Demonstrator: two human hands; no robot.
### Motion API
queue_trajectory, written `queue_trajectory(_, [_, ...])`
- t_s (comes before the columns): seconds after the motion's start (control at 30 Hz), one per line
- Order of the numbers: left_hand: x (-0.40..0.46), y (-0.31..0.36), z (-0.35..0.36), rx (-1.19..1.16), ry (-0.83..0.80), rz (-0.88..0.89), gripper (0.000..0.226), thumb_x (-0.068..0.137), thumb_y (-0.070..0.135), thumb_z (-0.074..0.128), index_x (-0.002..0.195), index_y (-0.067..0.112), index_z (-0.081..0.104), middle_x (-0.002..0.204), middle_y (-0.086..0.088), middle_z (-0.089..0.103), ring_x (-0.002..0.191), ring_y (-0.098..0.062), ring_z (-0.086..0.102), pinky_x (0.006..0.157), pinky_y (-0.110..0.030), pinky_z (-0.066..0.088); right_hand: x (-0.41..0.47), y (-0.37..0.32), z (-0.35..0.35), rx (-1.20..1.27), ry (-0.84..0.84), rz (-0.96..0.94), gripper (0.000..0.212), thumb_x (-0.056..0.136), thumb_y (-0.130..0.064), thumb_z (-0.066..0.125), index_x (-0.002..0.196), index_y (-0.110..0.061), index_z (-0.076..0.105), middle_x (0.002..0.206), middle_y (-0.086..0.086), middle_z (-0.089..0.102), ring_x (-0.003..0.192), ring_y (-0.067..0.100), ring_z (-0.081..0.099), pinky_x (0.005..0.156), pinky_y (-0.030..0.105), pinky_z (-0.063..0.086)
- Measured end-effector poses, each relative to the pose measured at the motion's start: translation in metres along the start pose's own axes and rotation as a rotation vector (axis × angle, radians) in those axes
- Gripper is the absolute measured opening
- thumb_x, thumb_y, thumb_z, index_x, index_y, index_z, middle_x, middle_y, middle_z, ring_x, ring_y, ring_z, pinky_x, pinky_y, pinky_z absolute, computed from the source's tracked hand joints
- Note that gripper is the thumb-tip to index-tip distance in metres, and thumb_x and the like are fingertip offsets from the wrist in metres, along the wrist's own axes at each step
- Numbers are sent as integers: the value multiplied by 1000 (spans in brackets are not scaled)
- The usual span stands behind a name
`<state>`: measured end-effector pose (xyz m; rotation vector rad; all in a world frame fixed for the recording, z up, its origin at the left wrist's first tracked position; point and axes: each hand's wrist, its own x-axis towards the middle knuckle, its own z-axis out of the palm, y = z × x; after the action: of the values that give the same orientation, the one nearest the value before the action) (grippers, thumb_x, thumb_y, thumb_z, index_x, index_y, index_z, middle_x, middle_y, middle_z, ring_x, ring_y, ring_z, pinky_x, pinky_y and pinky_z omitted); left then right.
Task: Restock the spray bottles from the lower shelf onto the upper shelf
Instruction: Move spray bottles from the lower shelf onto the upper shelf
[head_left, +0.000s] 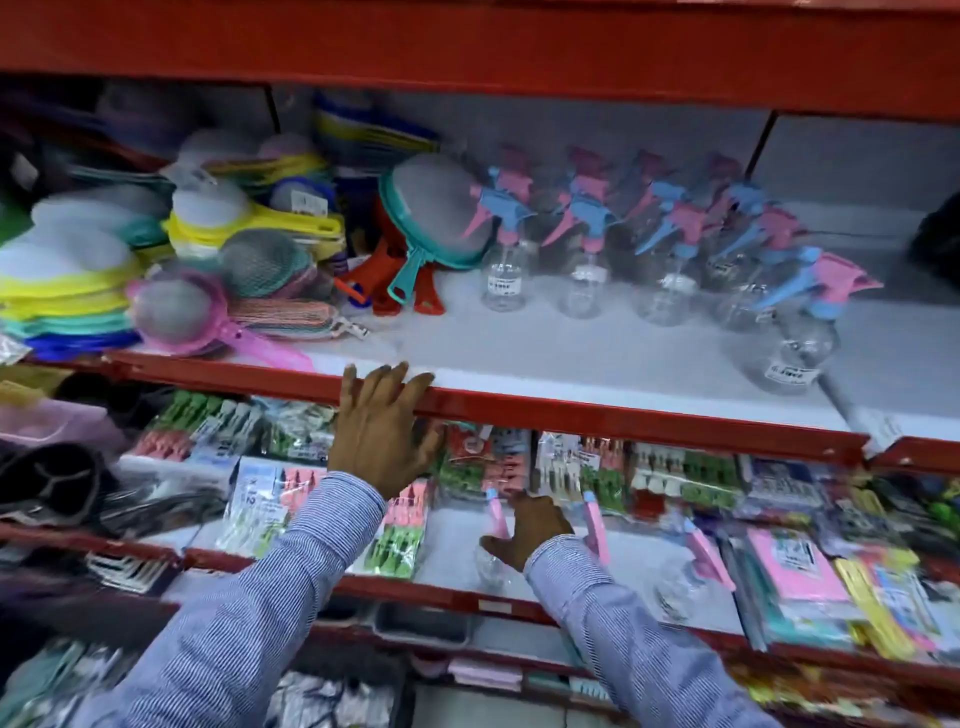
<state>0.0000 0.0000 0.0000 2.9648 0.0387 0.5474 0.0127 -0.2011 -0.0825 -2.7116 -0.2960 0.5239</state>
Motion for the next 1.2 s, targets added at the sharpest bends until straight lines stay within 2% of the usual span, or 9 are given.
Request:
queue_trajectory(0.17, [-1,-1,-2,-4,42,15,63,73,50,44,131,24,49,133,-11,56,127,-30,45,118,-59,16,11,-9,24,-88,-47,56,56,73,-37,69,122,-15,56,113,10,66,107,30,63,86,32,52])
queue_trajectory(0.33, [-3,-4,-2,-13,58,44,61,74,46,49,130,24,49,123,-8,60,119,-30,49,116,-58,22,-3,-24,-3,-195,-10,-45,64,79,-24,64,138,-19,42,114,16,65,108,32,61,86,34,52])
queue_trajectory(0.5, [1,-5,-2,-27,81,53,57,73,45,50,125,23,55,117,-7,64,112,-29,54,110,-55,30,-38,-43,-70,-31,36,-47,43,66,-28,78,103,-11,69,100,10,73,89,22,68,73,25,54])
queue_trajectory(0.63, [4,-6,1,-74,133,55,51,71,43,50,117,24,61,110,-4,68,106,-28,59,104,-51,34,-76,-58,-143,88,161,-116,32,59,-35,80,80,-13,72,78,5,74,64,16,65,50,21,44])
queue_trajectory(0.73, [5,-8,3,-90,160,58,45,72,40,56,113,24,63,108,-2,69,102,-26,60,102,-50,36,-90,-69,-196,223,300,-206,32,58,-32,84,81,-13,73,78,2,76,68,15,69,60,23,55])
queue_trajectory(0.87, [4,-6,5,-98,165,32,44,70,38,64,112,25,62,108,0,68,103,-26,61,103,-51,37,-60,-83,-242,391,428,-287,32,58,-32,88,81,-19,71,77,-1,73,65,14,64,59,25,51])
queue_trajectory(0.97, [3,-3,6,-99,160,10,45,69,39,66,113,27,61,109,0,68,104,-25,60,106,-53,36,-17,-89,-249,415,524,-238,31,60,-36,86,81,-20,71,74,-2,70,67,15,62,57,22,43])
queue_trajectory(1.07, [3,-2,6,-77,143,-3,47,70,40,66,114,27,60,112,0,67,107,-24,59,107,-56,36,21,-90,-238,495,510,-175,31,60,-36,86,83,-20,73,81,0,73,76,16,65,70,21,42])
queue_trajectory(1.2, [3,-3,7,-74,140,-25,47,72,45,61,116,29,60,117,1,66,113,-23,58,111,-57,33,46,-89,-223,553,538,-155,34,63,-37,84,90,-19,74,89,1,75,81,14,64,72,20,40])
